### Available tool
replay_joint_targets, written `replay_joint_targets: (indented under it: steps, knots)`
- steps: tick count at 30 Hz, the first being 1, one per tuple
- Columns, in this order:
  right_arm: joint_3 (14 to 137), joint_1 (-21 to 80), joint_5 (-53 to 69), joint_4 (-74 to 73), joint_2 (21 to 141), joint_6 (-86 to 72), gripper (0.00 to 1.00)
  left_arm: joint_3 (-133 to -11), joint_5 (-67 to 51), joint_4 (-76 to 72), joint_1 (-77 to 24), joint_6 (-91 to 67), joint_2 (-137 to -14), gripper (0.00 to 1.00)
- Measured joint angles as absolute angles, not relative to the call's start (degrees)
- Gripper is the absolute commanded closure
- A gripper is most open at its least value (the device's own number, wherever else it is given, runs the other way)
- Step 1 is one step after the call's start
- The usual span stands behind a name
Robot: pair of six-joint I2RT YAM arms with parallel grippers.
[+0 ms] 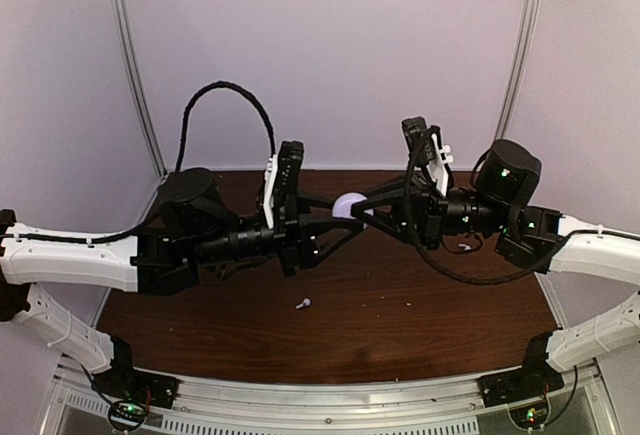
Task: Insert the wireless bluetooth earbuds into the charging case
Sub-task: Pass from the right arm to the left, then open the charging case.
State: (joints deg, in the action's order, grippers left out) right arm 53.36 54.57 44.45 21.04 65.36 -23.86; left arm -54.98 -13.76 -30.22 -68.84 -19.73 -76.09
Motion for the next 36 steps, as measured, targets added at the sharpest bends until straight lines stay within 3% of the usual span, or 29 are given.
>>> replay_joint_targets:
  steps: [6,11,15,18,22,36]
  knots:
    - [53.2,54.7,43.9,21.1,65.4,-23.7,0.88,-55.0,-14.2,-30.4,-68.5,-20.6,-76.2,0.71]
    - [53.2,54.6,43.3,21.5,65.3,-22.8,0.85,-55.0,-14.8,-30.5,-68.3,-21.6,-76.3,0.82]
    - [53.2,54.8,43.4,21.6,64.8,-21.9,0.76,-55.0,-16.4,-31.2,-68.3,-21.6,-76.3,0.91]
    - [53.2,55.0,43.1,20.8,64.5,-21.4,0.57,-55.0,-17.0,-31.2,-68.3,-20.7,-76.3,0.95]
    - [53.3,55.0,42.1,17.9,63.5,-20.6,0.47,-55.0,-17.0,-30.7,-68.2,-18.3,-76.3,0.97]
    - [56.6,55.0,38.0,8.3,63.7,-16.8,0.45,-55.0,-18.8,-28.1,-67.9,-14.0,-75.9,1.00]
